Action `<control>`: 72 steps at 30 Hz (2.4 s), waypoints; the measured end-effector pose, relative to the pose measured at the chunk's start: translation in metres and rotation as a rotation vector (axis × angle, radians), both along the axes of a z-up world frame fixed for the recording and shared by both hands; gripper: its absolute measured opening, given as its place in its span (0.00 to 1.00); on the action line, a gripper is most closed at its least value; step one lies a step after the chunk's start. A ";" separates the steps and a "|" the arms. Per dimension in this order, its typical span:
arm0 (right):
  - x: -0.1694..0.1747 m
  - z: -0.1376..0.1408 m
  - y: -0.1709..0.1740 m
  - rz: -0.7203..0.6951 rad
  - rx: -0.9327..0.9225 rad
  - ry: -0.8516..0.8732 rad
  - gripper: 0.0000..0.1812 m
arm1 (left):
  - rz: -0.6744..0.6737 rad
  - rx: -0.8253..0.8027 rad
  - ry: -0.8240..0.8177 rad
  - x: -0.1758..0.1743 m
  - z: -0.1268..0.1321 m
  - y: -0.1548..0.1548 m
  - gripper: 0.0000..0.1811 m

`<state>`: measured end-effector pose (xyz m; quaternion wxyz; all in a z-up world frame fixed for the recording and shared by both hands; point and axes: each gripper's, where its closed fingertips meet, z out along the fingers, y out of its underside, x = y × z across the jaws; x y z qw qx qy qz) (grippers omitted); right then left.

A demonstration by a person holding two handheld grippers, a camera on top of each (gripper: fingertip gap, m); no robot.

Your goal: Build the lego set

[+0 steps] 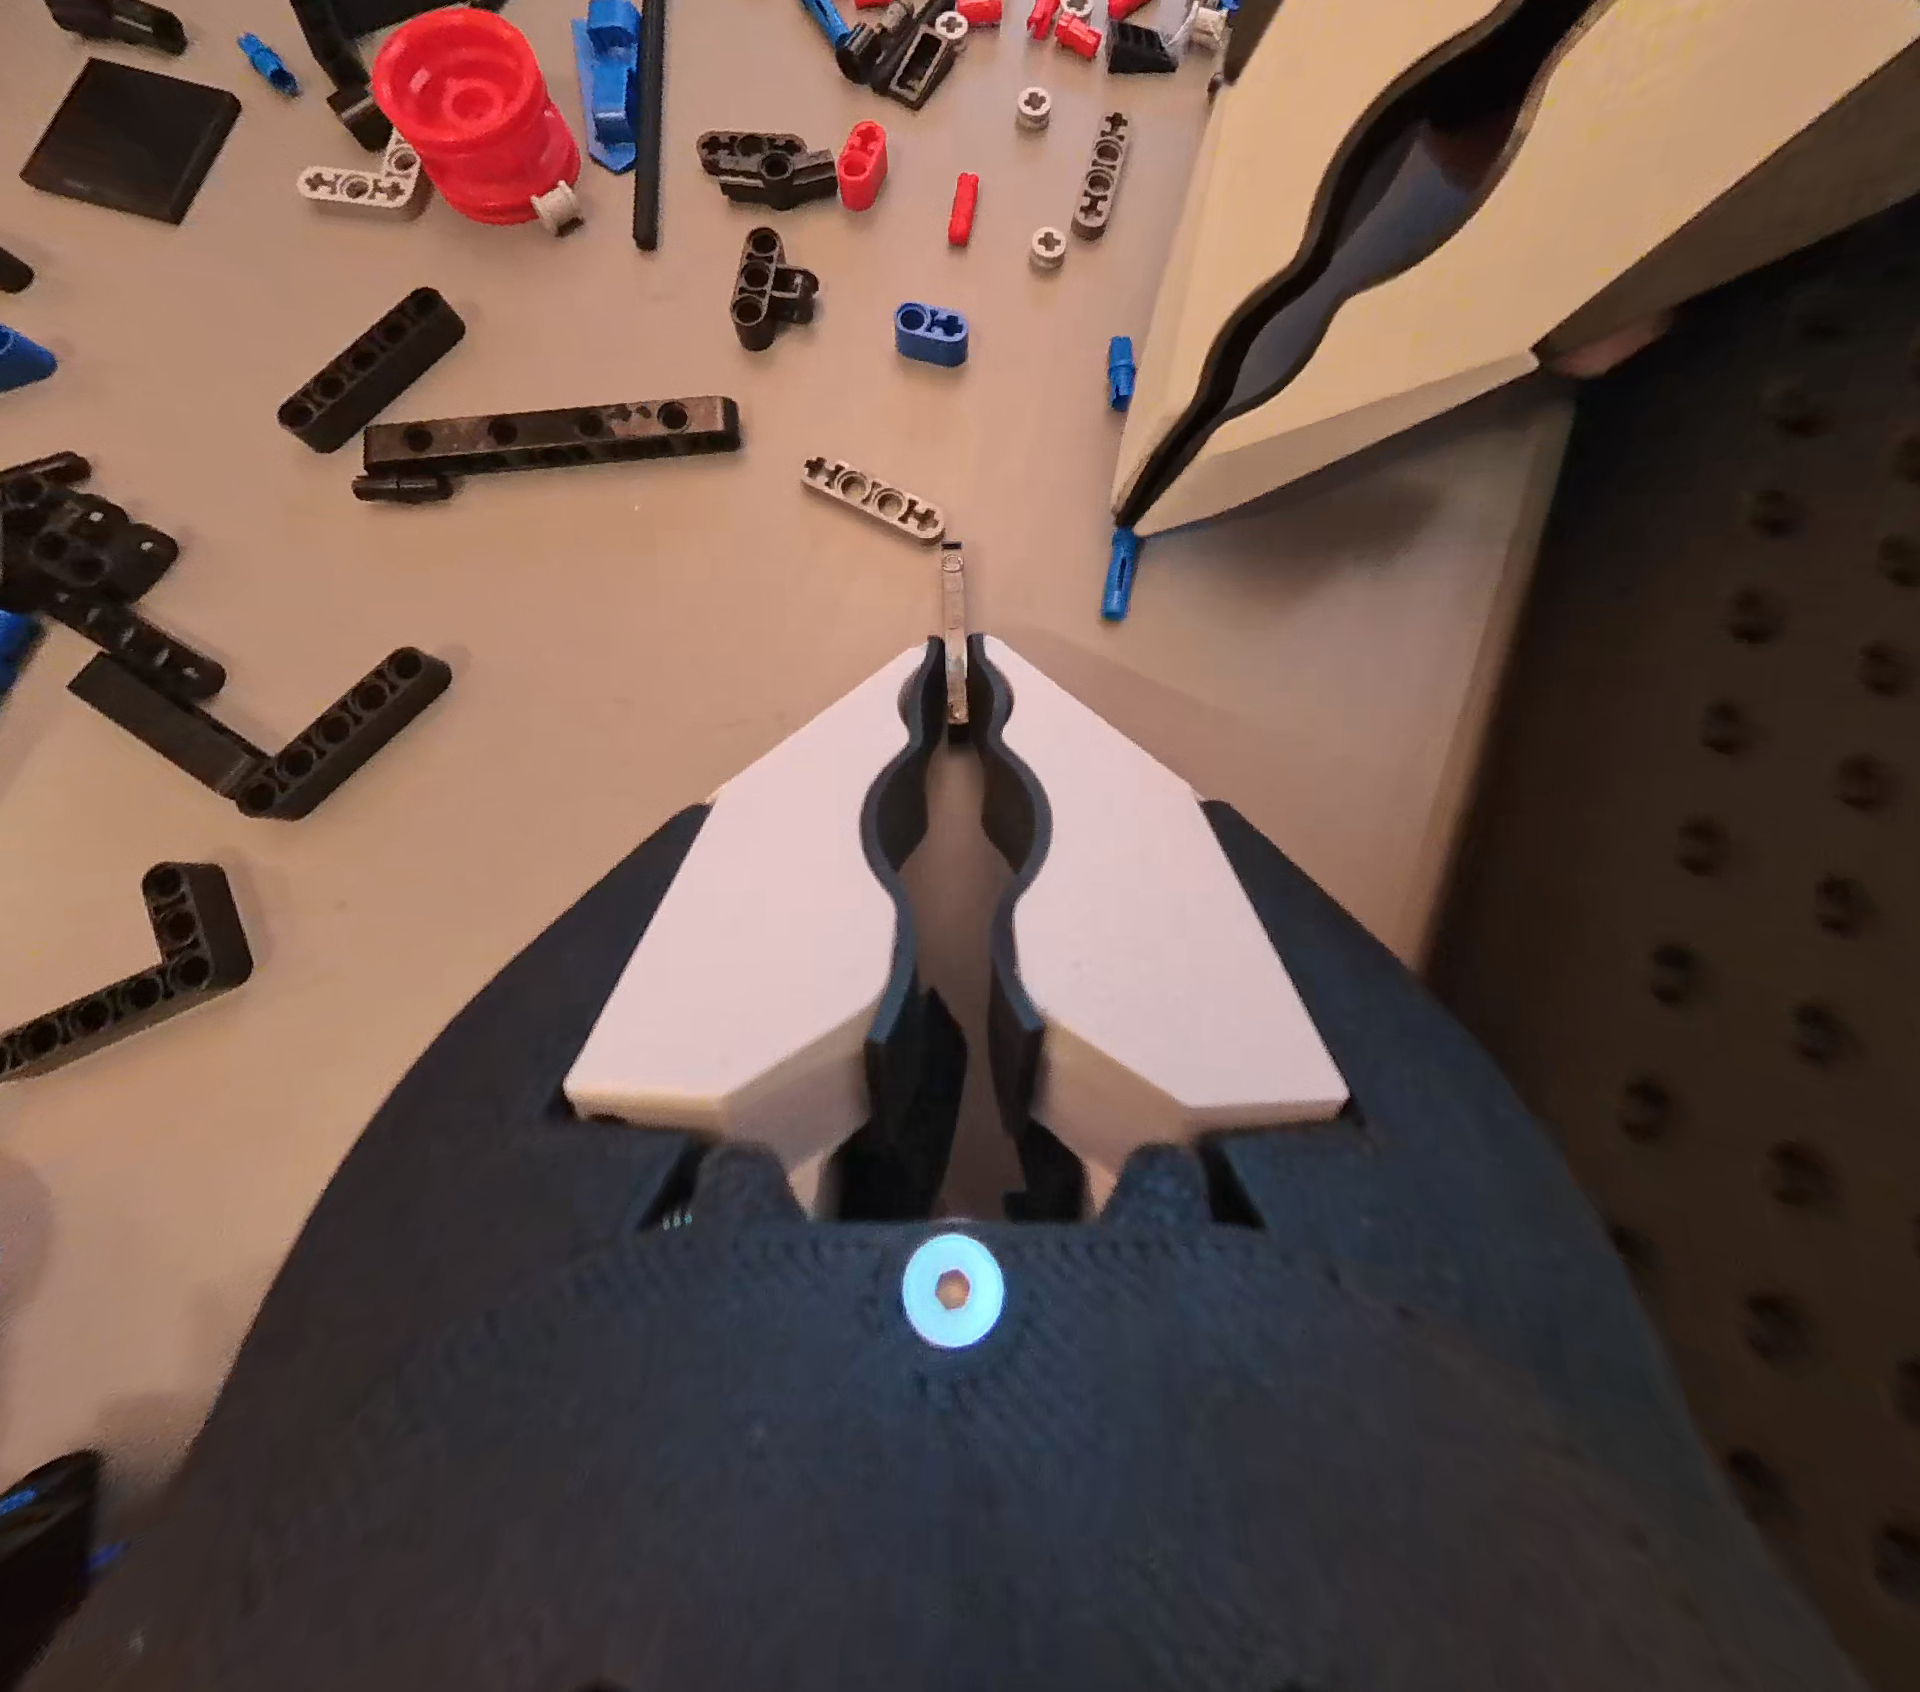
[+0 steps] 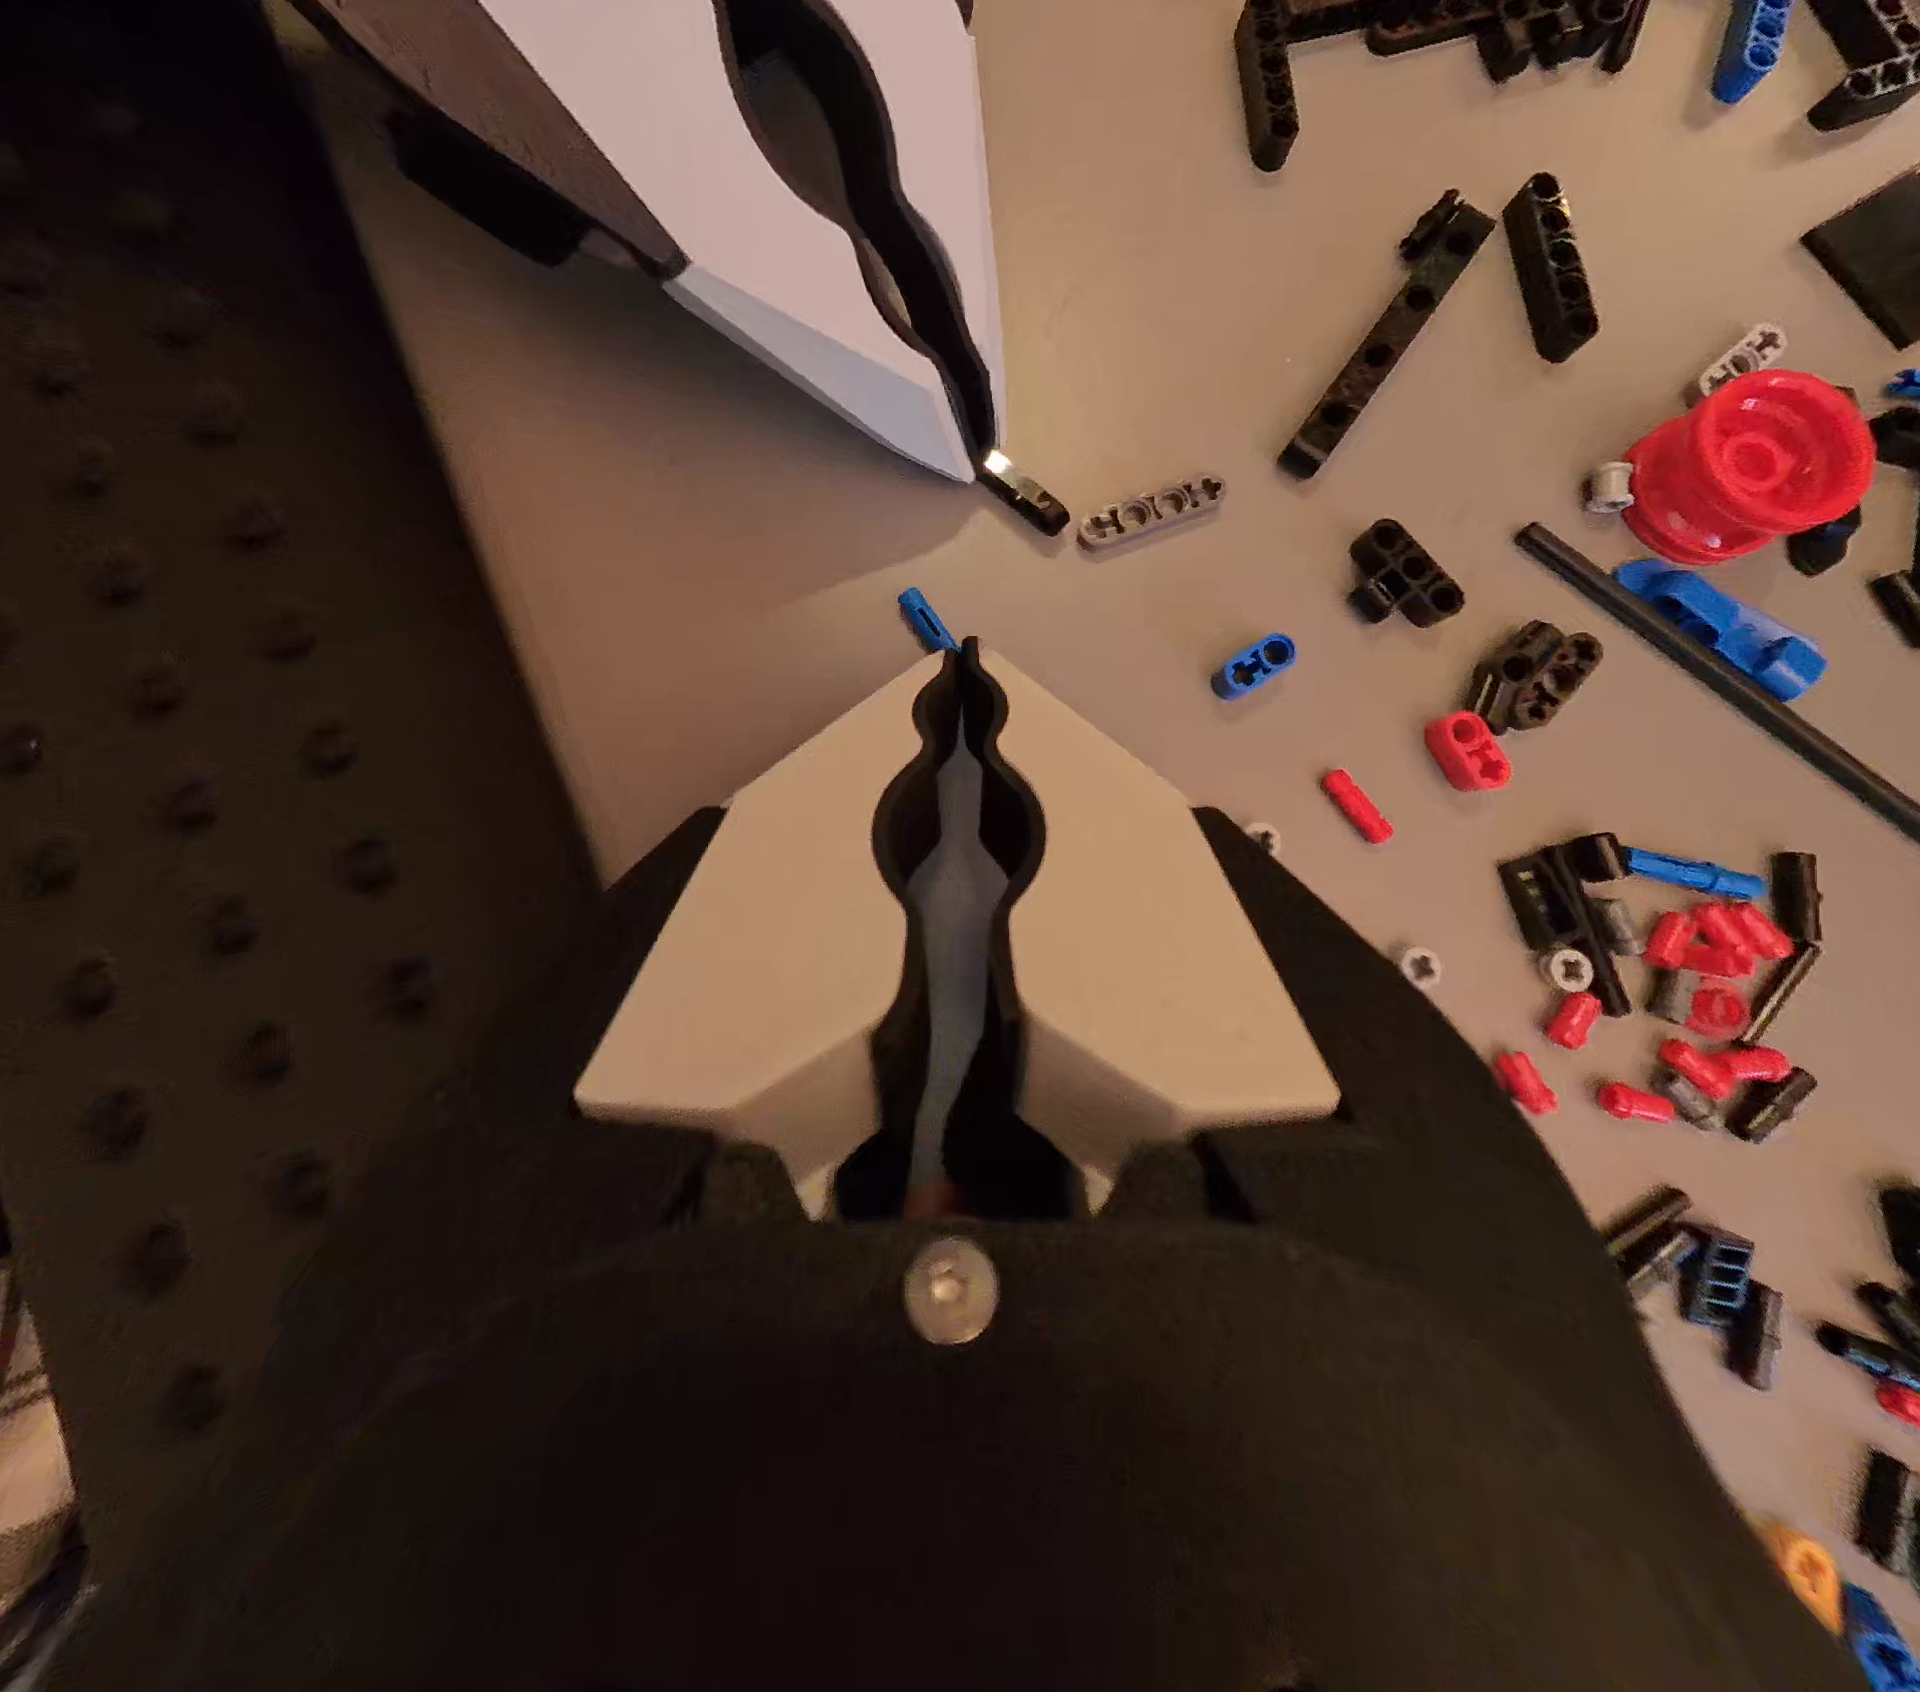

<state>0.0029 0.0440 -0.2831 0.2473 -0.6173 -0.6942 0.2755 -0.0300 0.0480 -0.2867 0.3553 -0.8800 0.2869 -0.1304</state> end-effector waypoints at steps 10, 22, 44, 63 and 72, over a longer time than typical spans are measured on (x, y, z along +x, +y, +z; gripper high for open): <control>0.001 -0.001 -0.016 0.091 0.026 -0.041 0.01 | 0.008 -0.008 -0.002 0.002 0.000 -0.005 0.01; -0.015 -0.001 0.003 -0.097 0.019 0.032 0.00 | 0.033 -0.015 -0.018 0.002 0.000 -0.005 0.01; -0.019 -0.004 -0.026 0.068 -0.043 -0.052 0.11 | 0.030 -0.028 -0.029 0.005 0.001 -0.014 0.01; -0.024 -0.003 -0.018 -0.023 0.012 -0.015 0.11 | 0.069 -0.035 -0.054 0.002 0.002 -0.022 0.01; -0.011 0.004 -0.031 -0.041 0.011 -0.046 0.08 | 0.071 -0.026 -0.034 0.001 0.001 -0.021 0.01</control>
